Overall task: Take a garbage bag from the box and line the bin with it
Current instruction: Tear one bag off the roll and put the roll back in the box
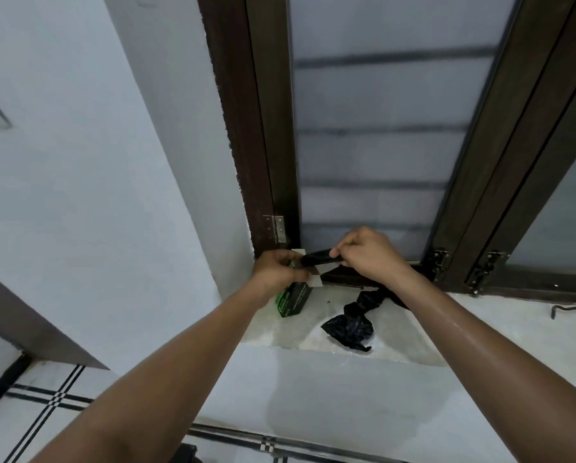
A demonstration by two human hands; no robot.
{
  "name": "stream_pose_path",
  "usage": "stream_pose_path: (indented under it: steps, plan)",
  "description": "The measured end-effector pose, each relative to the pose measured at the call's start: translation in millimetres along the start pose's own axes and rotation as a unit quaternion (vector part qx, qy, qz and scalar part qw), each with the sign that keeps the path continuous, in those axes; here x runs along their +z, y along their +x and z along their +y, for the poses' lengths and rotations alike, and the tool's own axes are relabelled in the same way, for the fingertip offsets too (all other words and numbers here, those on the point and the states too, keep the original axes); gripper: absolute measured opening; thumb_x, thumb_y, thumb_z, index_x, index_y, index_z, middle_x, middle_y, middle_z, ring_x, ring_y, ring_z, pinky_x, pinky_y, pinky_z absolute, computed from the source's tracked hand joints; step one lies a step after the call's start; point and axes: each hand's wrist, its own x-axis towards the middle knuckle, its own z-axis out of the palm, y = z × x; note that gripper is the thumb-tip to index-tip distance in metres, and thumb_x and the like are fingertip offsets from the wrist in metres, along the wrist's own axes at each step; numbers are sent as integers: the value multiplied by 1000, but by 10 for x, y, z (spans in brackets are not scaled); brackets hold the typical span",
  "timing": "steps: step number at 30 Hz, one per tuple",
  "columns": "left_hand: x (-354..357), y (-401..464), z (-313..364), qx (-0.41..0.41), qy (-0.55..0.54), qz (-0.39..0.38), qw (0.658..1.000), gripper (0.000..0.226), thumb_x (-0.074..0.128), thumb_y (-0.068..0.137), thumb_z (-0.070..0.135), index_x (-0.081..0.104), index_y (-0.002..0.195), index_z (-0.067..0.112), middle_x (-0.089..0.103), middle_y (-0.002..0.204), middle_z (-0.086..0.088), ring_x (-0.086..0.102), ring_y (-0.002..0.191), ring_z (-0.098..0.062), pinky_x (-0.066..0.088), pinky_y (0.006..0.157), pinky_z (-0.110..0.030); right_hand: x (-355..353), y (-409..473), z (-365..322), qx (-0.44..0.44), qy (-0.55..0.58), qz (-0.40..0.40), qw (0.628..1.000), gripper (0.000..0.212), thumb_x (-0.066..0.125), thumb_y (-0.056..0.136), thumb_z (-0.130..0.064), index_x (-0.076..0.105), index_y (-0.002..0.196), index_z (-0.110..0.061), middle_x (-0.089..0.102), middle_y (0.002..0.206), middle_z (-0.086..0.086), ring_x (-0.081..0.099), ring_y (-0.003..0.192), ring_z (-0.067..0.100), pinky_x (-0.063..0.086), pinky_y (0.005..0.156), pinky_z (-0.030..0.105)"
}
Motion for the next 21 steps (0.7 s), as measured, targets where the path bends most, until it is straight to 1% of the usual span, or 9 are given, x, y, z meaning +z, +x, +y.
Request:
stream_pose_path:
  steps: [3,5,7,11,13,15,18,19,21]
  plan:
    - [-43,-29,-125,24,-27,9,999,57,92,65,10,74,118,22,72,101,1,67,83,-13,52,65,-21,95,80,-188,-14,-84,-44,995,25,59,92,-9,82,96,-16,76,102,-1,63,94,10,44,82,20]
    - [-61,-38,-195,33,-46,6,998,65,93,60,11,73,120,24,73,116,0,69,102,-17,59,84,-31,212,129,-284,-15,-107,-69,992,26,59,91,-7,81,100,-19,75,109,1,65,101,13,48,89,22]
    - [-73,-48,-248,41,-67,-2,997,72,93,53,16,72,122,25,72,122,0,68,112,-18,58,97,-41,343,171,-329,-27,-130,-89,987,29,63,89,-5,79,106,-23,74,116,1,66,106,15,50,90,23]
    - [-114,-102,-309,51,-108,-6,993,81,88,57,12,64,134,24,71,126,0,68,113,-18,58,98,-43,495,192,-375,-37,-120,-109,986,35,74,87,-11,74,118,-27,70,122,-3,63,109,10,46,89,19]
    - [-140,-128,-339,50,-125,-2,991,87,87,64,8,55,143,28,69,127,2,65,114,-15,57,97,-37,535,192,-354,-29,-107,-53,992,32,68,90,-6,75,118,-22,72,122,-2,64,113,11,45,94,18]
    - [-160,-155,-355,55,-126,-3,990,88,84,72,4,47,146,33,68,126,8,60,108,-2,53,87,-22,548,190,-279,-14,-112,24,993,36,63,89,-3,75,118,-22,72,126,0,64,118,15,47,99,22]
    - [-170,-178,-391,62,-112,3,992,66,80,79,4,57,133,33,67,126,8,59,102,1,49,76,-13,580,190,-129,56,-139,26,988,51,70,84,-18,64,134,-25,65,136,1,63,120,20,49,96,25]
    - [-166,-183,-404,65,-98,9,993,52,79,80,6,64,123,31,67,127,5,63,102,-4,52,78,-16,606,192,-80,99,-99,2,990,56,73,83,-22,60,138,-25,65,134,3,66,115,21,52,91,26]
    - [-156,-198,-422,64,-65,22,996,31,80,82,15,72,108,29,67,127,4,66,103,-9,56,82,-21,666,166,-38,186,78,-46,978,57,76,85,-20,57,139,-24,73,116,6,73,91,18,60,76,29]
